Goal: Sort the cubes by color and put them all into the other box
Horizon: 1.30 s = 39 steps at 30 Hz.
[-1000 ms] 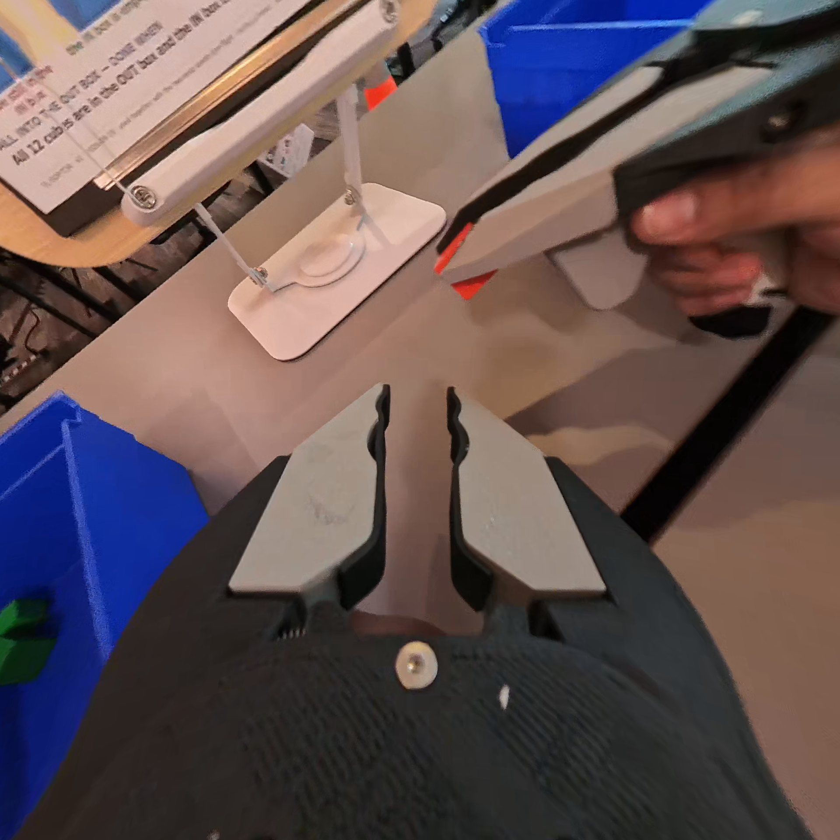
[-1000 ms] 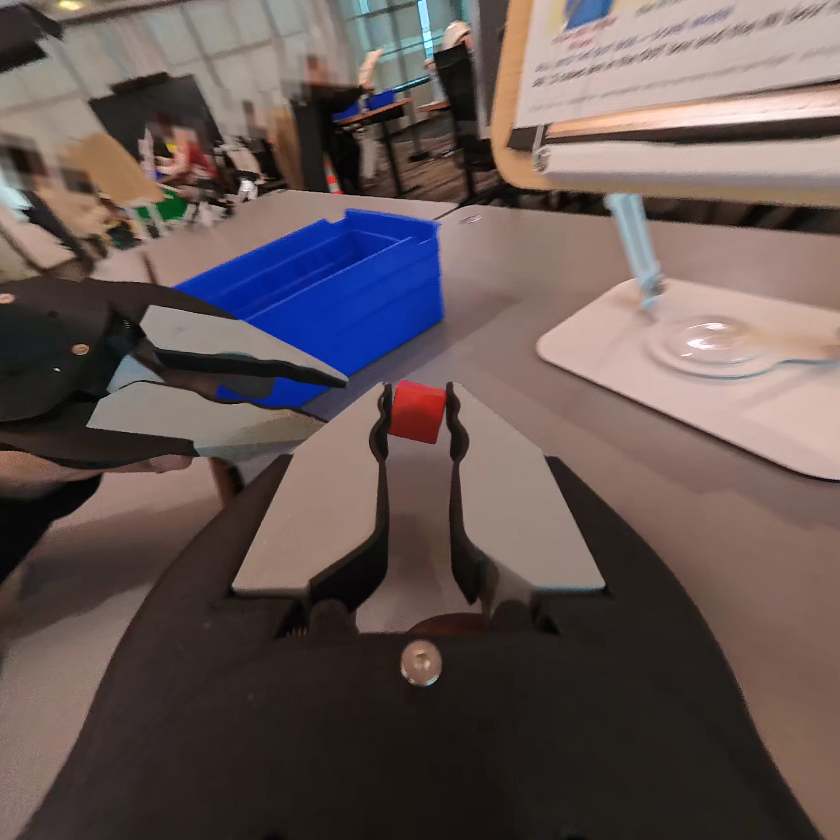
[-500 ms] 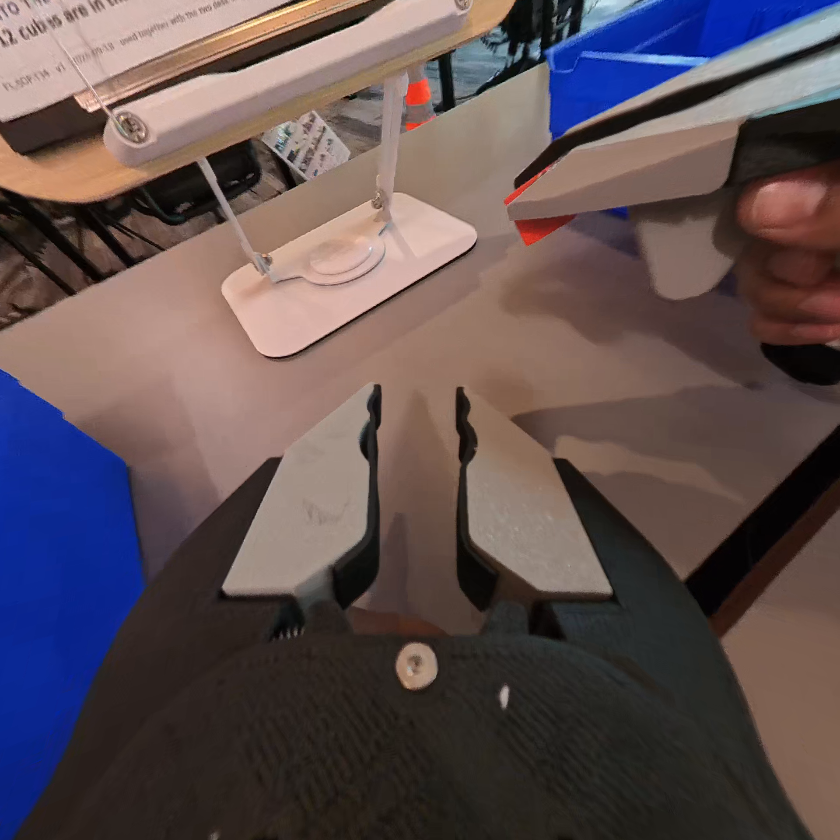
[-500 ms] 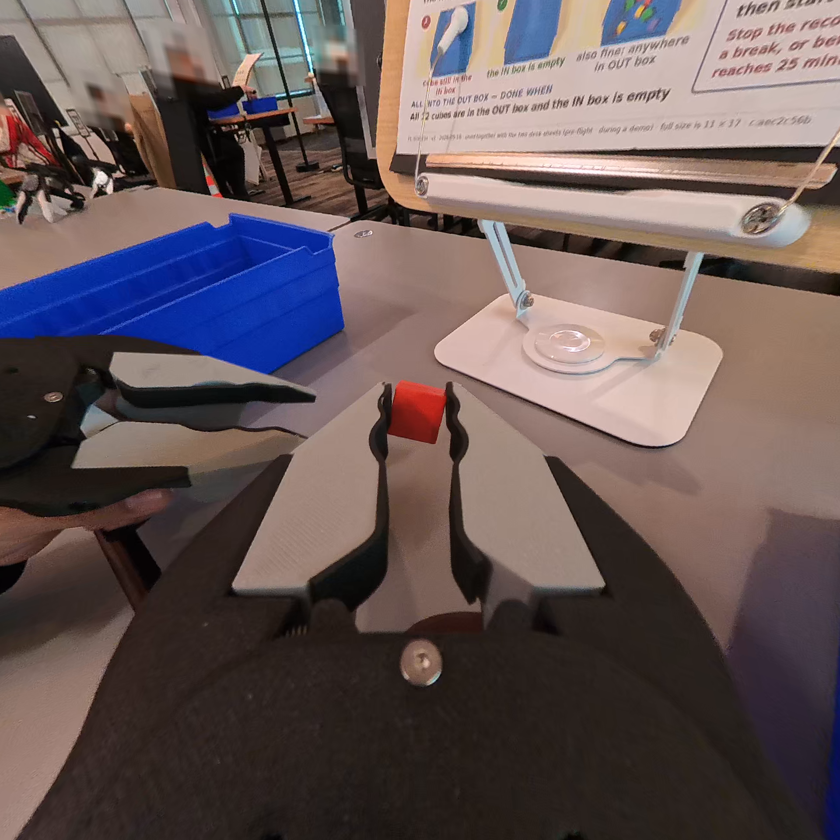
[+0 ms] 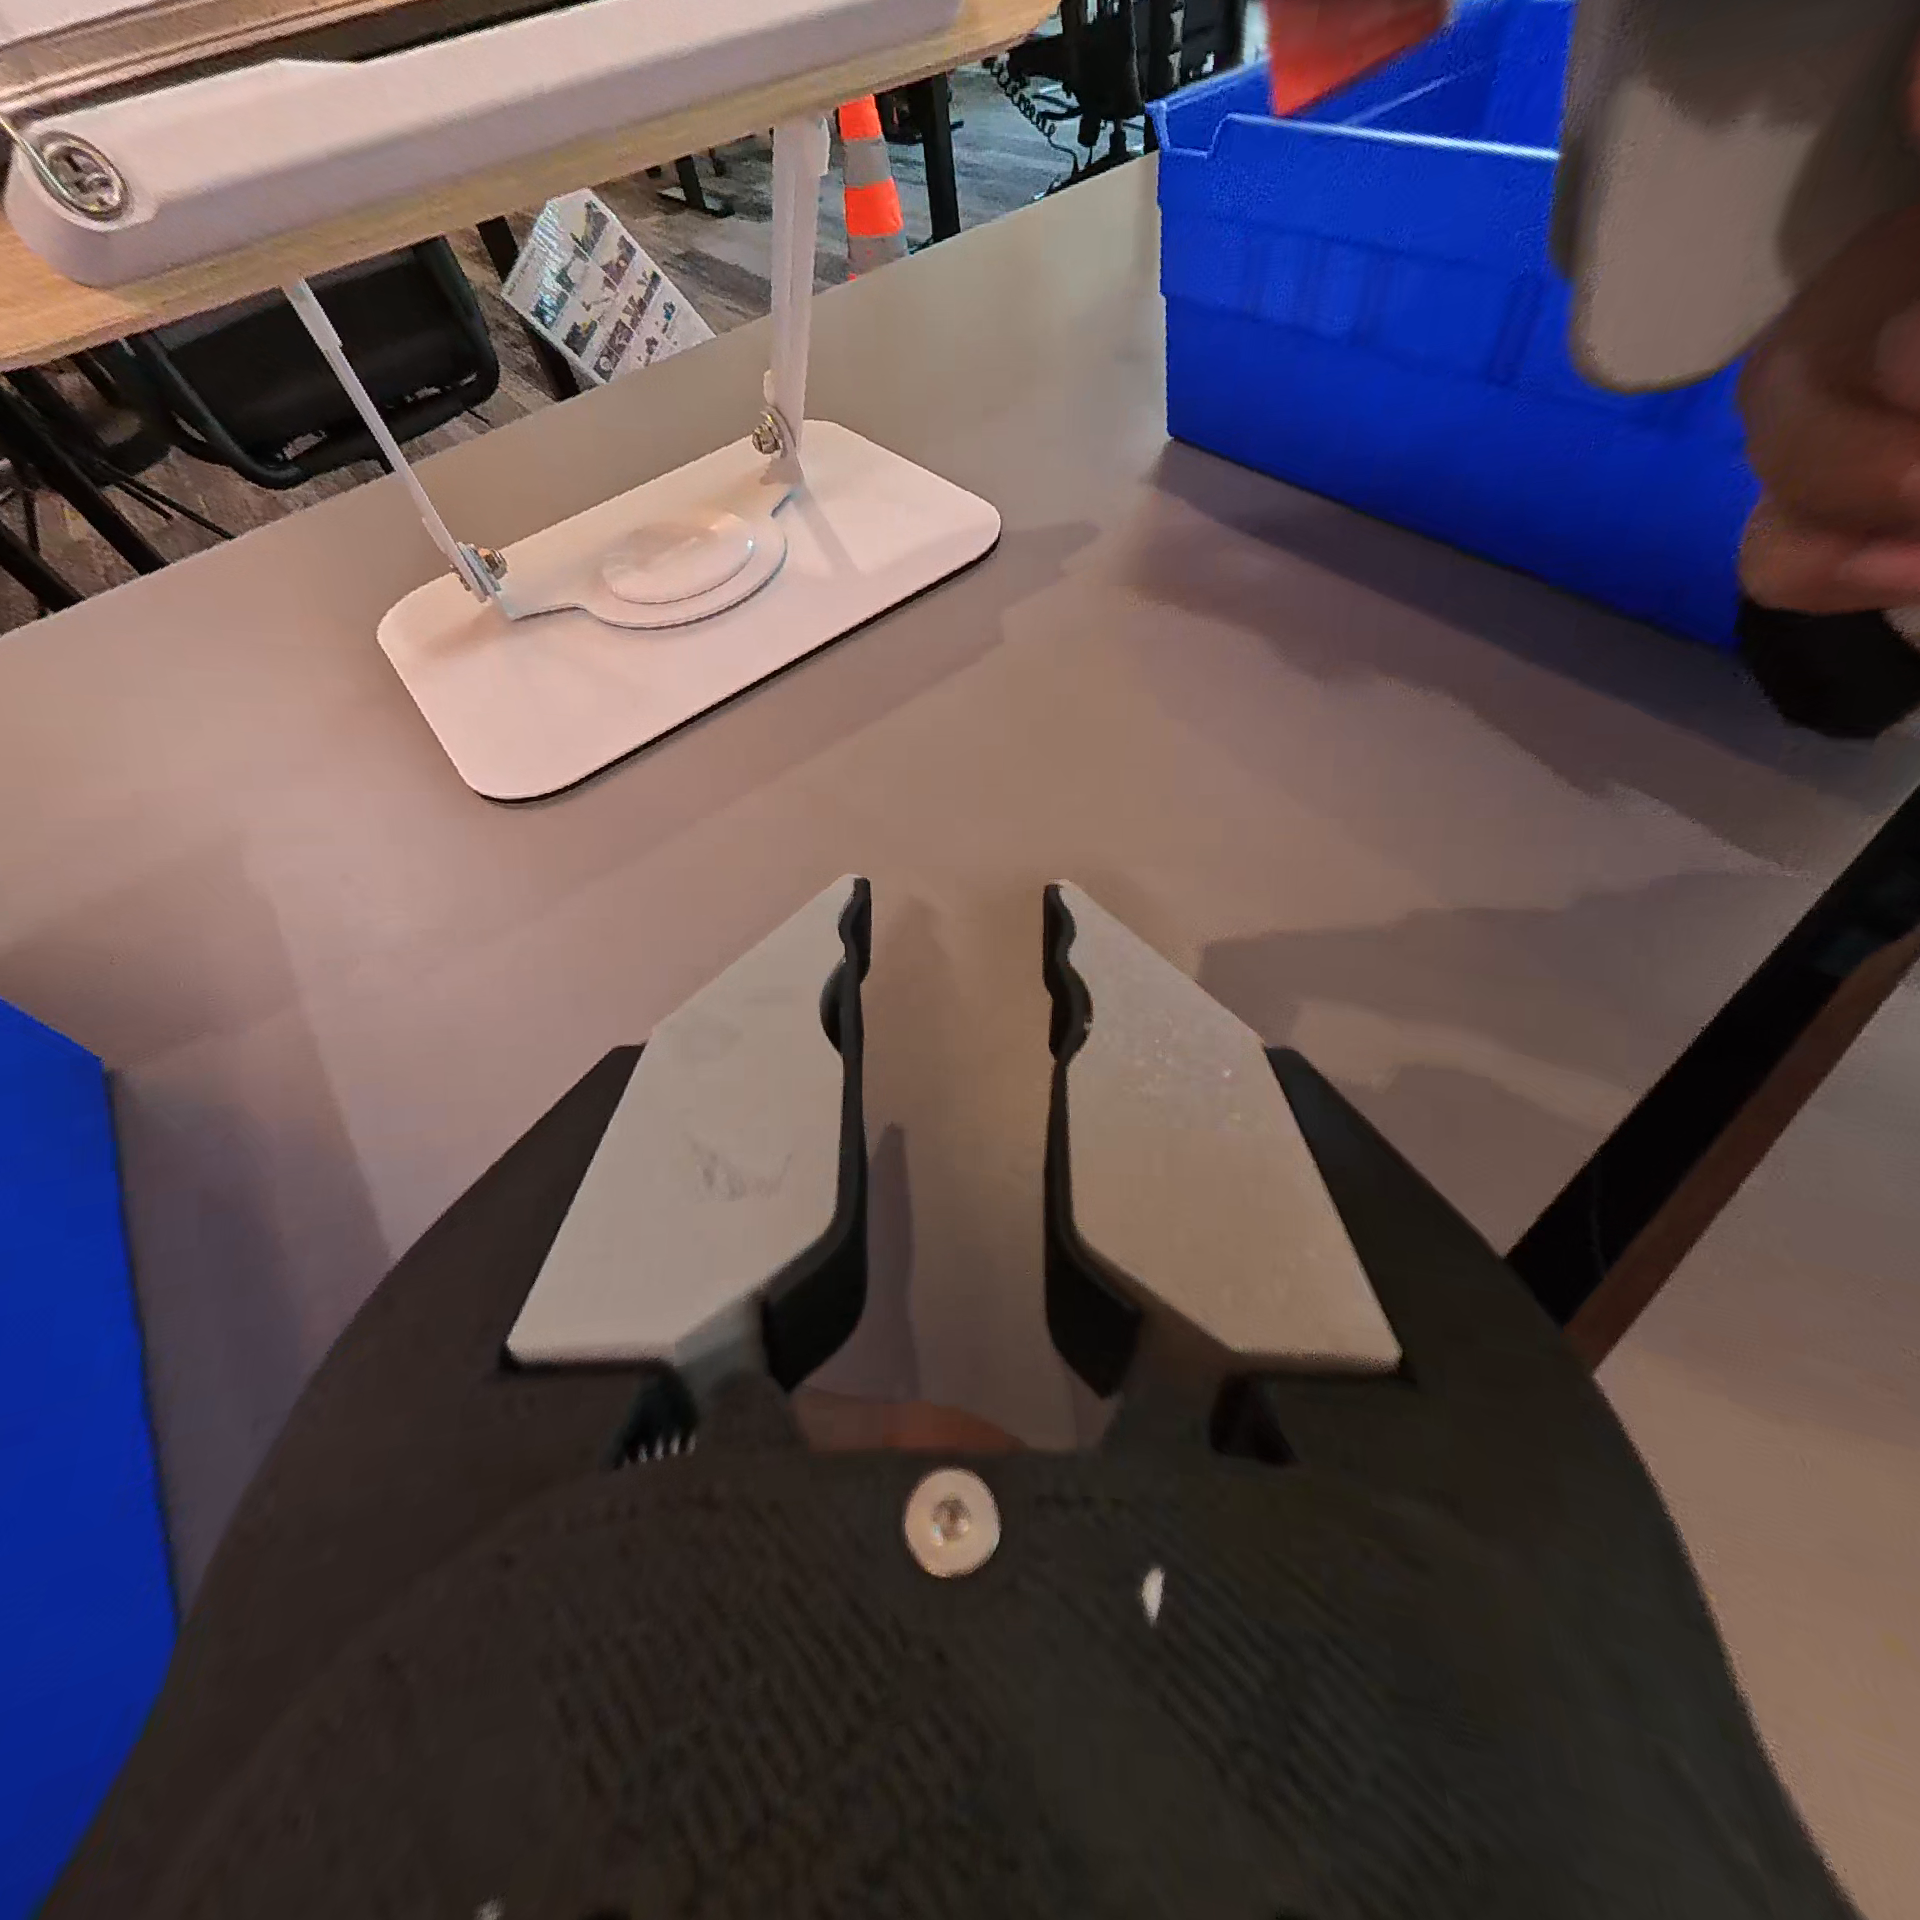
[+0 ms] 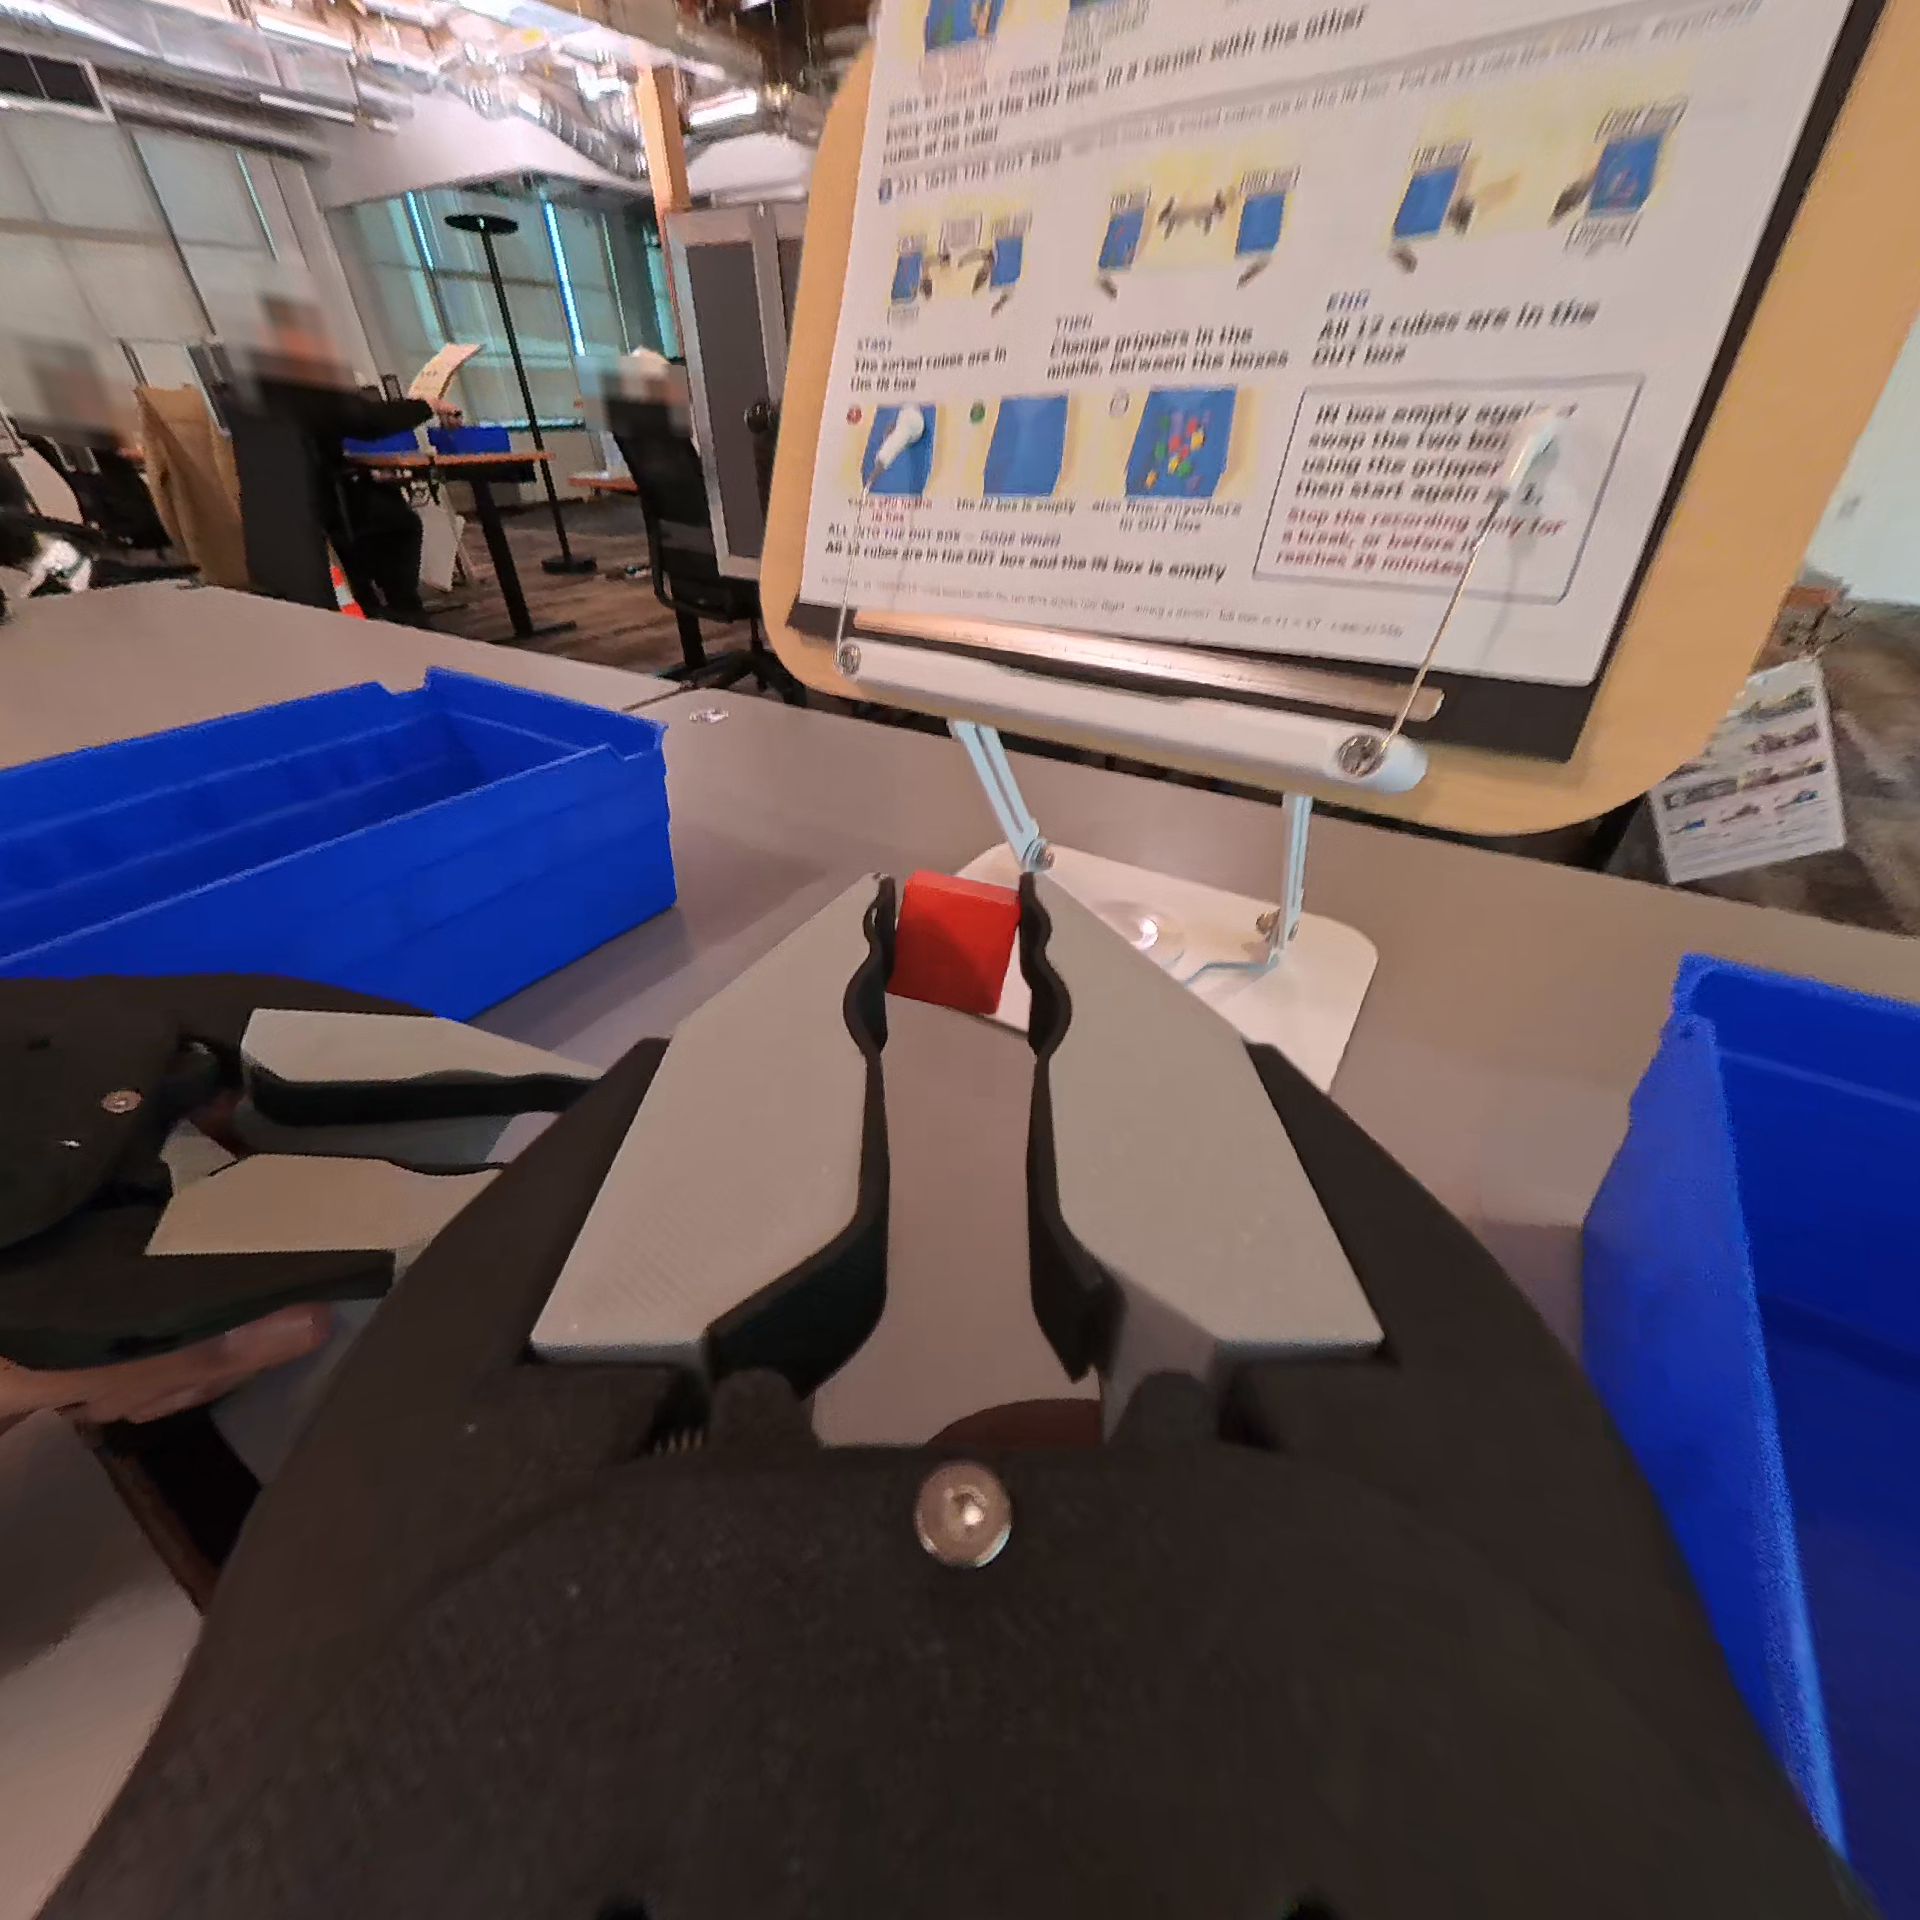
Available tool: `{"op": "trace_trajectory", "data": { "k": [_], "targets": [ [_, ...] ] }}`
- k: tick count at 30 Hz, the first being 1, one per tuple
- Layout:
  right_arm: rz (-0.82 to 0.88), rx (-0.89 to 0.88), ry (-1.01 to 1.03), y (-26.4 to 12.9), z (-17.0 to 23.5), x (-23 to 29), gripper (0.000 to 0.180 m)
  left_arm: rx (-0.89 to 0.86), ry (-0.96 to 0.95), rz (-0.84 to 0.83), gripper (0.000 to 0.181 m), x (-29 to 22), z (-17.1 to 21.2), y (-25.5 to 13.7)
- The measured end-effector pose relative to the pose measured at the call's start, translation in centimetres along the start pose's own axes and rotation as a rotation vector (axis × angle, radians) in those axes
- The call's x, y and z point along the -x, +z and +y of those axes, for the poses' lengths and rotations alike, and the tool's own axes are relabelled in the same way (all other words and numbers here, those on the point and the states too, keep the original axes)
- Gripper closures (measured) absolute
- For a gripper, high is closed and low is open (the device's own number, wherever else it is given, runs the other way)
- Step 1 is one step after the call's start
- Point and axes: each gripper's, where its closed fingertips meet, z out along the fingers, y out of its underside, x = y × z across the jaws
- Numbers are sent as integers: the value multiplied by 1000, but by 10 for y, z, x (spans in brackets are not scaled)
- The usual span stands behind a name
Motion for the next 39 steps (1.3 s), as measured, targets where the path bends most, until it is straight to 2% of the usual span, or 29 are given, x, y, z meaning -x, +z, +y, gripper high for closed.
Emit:
{"op": "trace_trajectory", "data": {
  "k": [8,12,16,20,25,31,39],
  "targets": [
    [76,-165,-93,-38,-56,-7,160,0,-23,8,150,2,0,0],
    [189,-235,-184,-69,-84,-26,159,4,-11,6,150,1,1,1],
    [382,-209,-247,-97,-90,-80,160,4,-15,6,150,1,1,1],
    [564,-42,-284,-118,-62,-147,160,1,-28,11,151,2,1,1],
    [647,233,-270,-130,-9,-204,160,3,-24,10,151,2,1,1],
    [641,408,-253,-144,23,-235,160,19,-15,26,150,-1,4,1],
    [588,610,-205,-158,62,-246,159,24,10,24,150,-3,4,2]
  ]
}}
